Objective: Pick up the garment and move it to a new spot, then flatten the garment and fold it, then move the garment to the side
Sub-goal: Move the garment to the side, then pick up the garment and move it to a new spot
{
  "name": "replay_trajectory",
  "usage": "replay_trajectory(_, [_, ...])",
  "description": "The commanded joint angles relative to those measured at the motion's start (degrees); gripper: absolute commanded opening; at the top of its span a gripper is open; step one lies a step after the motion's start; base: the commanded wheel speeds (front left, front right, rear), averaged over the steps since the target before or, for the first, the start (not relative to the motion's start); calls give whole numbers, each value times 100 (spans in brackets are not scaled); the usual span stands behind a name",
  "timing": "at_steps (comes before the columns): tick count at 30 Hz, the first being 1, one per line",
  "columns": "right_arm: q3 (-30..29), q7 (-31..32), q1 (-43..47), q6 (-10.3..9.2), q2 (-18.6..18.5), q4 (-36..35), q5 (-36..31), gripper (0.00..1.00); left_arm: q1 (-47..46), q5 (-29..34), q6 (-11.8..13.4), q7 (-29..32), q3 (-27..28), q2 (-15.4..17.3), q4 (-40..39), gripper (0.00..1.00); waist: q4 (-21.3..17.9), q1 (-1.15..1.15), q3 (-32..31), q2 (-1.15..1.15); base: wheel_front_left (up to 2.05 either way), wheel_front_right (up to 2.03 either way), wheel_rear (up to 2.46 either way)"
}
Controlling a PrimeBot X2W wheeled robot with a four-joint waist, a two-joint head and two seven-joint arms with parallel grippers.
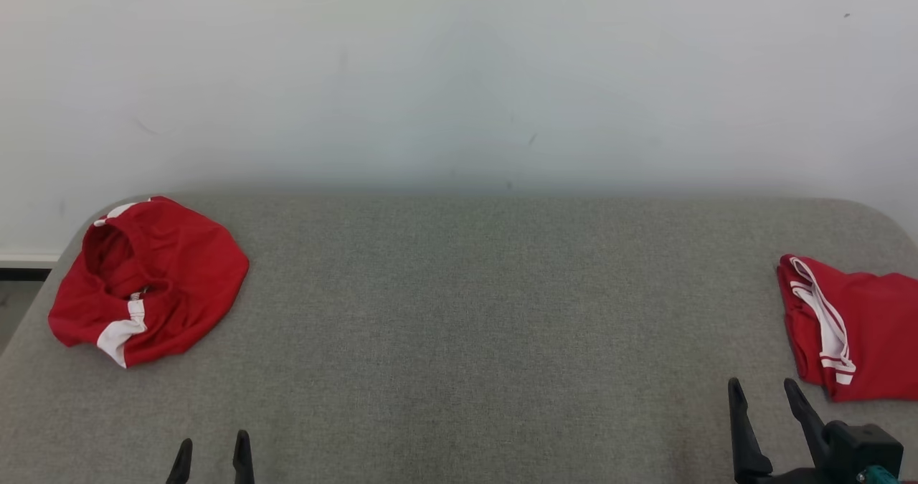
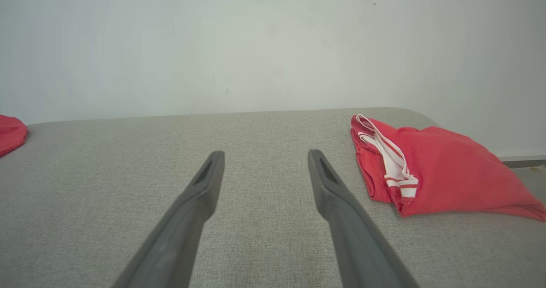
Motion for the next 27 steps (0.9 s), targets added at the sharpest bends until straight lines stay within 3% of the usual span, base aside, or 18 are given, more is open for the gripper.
replay_trajectory(1, [-43,77,158,-14,22,-86,36,100,80,117,-41,-19,-25,-25,66,100,28,1,-69,1,0,0,0])
replay_trajectory(27, [-37,254,309,-14,35,-282,94,100,-9,203,-139,-20,-125,-33,389,100,-87,1,25,1,0,0,0])
